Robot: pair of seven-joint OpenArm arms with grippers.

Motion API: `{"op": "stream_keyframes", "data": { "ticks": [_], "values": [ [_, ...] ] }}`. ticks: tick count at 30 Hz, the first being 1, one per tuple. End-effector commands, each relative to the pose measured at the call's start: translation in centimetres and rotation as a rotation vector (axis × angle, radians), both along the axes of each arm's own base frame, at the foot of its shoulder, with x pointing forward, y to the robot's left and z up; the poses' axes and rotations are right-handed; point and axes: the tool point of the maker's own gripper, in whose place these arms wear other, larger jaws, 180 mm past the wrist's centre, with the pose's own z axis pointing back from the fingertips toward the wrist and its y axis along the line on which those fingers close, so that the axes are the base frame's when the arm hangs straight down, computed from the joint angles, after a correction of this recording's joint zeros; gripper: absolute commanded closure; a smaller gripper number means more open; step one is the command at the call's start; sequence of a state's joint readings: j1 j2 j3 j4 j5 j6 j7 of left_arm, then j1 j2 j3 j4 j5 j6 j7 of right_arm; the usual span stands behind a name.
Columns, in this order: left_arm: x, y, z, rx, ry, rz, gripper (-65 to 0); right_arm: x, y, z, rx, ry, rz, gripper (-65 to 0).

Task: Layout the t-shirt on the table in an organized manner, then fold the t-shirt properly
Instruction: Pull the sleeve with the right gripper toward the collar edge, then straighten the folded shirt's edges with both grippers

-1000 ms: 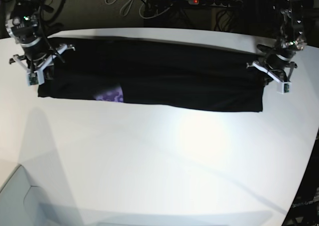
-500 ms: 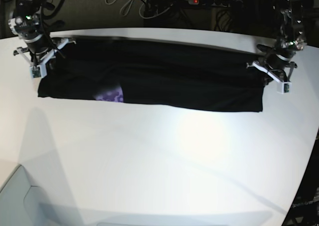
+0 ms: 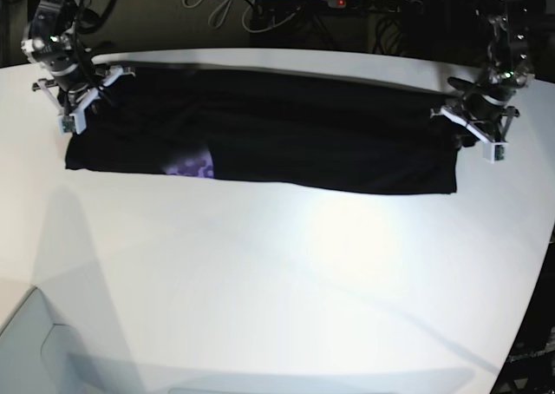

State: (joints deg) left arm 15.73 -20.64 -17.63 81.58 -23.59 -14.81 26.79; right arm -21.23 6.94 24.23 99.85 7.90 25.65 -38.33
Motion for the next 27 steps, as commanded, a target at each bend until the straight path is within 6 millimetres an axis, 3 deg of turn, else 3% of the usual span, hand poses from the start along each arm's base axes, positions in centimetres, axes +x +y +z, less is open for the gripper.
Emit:
{"op": "stream_keyframes", "data": {
  "ticks": [1, 5, 14, 27],
  "values": [
    [-0.3, 0.1, 0.1, 0.014, 0.017, -0.018, -24.0, 0.7, -0.4, 0.9, -0.01, -0.036, 0.003, 0.0],
    [0.0, -0.5, 1.4, 0.022, -0.016, -0.037, -29.0, 0.5, -0.4, 0.4, -0.004, -0.022, 0.0, 0.0],
    [0.2, -2.1, 4.2, 0.034, -0.085, -0.089, -29.3, 0.5, 0.9, -0.1, 0.016, -0.014, 0.025, 0.0],
    [0.2, -1.5, 3.7, 0.04, -0.071, -0.081, -29.4, 0.8, 2.2, -0.3, 0.03, -0.011, 0.059, 0.0]
  ]
}}
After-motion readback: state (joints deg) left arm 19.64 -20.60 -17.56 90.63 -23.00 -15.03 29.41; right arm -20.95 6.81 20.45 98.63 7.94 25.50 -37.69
